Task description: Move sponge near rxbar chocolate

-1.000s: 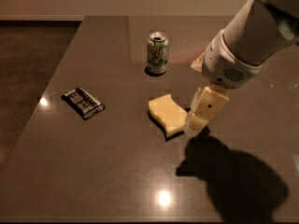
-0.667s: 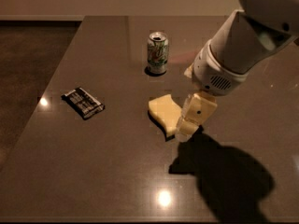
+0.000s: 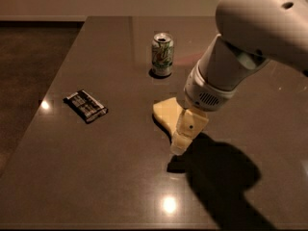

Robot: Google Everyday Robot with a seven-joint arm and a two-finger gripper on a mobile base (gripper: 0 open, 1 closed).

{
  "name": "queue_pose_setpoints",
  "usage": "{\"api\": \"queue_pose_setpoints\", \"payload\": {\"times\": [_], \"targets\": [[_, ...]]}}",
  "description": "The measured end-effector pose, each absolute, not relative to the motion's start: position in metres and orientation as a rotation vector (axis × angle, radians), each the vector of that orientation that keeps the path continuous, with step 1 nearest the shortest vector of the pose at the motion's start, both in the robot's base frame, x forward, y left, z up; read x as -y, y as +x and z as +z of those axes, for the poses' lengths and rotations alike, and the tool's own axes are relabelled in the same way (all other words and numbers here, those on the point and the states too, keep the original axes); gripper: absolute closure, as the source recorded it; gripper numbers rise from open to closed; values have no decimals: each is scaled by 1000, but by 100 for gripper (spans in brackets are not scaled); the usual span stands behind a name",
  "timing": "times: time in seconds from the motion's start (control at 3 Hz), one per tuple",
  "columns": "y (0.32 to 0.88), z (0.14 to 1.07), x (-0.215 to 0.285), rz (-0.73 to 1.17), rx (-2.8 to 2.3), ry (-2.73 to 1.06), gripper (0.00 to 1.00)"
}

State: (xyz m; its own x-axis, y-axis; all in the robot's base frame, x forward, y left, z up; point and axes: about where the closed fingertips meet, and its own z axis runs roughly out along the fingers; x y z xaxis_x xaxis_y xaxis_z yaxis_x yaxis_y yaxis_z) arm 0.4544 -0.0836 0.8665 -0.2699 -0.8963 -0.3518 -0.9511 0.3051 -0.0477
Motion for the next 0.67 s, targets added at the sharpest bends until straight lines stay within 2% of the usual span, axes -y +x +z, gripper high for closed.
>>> {"api": "queue_pose_setpoints", "payload": {"times": [0.33, 0.67], "targets": [[457, 852, 81, 227, -2311, -1672, 0], [461, 844, 77, 212, -2347, -1682, 16]]}}
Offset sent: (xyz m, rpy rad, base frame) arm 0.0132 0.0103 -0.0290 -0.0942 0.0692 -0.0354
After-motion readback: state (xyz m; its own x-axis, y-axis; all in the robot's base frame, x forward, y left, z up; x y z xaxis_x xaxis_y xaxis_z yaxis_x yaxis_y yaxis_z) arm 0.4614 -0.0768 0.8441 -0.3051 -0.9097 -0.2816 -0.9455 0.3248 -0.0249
